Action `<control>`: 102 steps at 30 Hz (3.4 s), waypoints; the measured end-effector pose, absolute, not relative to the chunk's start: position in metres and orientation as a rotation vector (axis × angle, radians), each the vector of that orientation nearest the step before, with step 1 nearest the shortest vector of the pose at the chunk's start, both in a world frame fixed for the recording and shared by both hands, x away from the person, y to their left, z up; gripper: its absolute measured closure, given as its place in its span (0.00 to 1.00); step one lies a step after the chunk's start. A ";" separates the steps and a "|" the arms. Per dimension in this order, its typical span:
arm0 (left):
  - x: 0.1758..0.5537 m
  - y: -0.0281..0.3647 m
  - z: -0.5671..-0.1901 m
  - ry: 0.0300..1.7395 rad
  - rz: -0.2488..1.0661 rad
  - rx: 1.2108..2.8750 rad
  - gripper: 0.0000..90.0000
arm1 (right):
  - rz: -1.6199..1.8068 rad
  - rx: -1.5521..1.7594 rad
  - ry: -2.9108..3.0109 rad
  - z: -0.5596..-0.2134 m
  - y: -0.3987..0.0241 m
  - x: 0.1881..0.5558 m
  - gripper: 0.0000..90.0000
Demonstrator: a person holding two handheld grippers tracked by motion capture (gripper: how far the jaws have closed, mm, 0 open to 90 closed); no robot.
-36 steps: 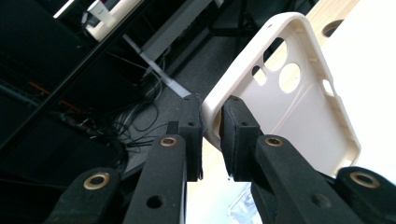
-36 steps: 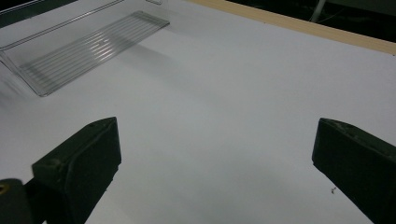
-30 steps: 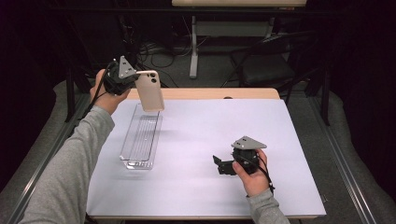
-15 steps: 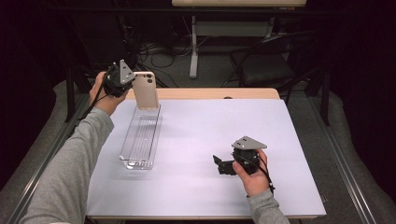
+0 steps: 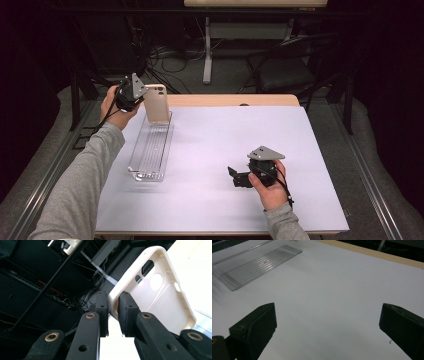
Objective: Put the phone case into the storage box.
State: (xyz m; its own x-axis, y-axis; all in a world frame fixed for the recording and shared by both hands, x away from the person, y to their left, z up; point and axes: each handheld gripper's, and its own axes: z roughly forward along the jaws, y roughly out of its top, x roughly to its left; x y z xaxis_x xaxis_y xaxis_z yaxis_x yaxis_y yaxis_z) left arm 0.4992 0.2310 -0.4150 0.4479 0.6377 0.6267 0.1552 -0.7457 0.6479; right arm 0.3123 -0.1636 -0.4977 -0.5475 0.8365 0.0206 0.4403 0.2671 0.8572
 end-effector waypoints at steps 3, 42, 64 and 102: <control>0.500 0.230 -0.421 0.667 1.260 2.199 0.89 | 1.205 1.150 2.103 -0.498 -0.163 0.313 0.01; 0.504 0.224 -0.448 0.656 1.335 2.187 0.89 | 1.184 1.143 2.133 -0.504 -0.158 0.314 0.01; 0.506 0.222 -0.452 0.542 1.396 2.229 0.88 | 1.184 1.143 2.136 -0.504 -0.157 0.313 0.01; 0.516 0.232 -0.457 0.603 1.380 2.213 0.84 | 1.173 1.140 2.144 -0.506 -0.157 0.314 0.01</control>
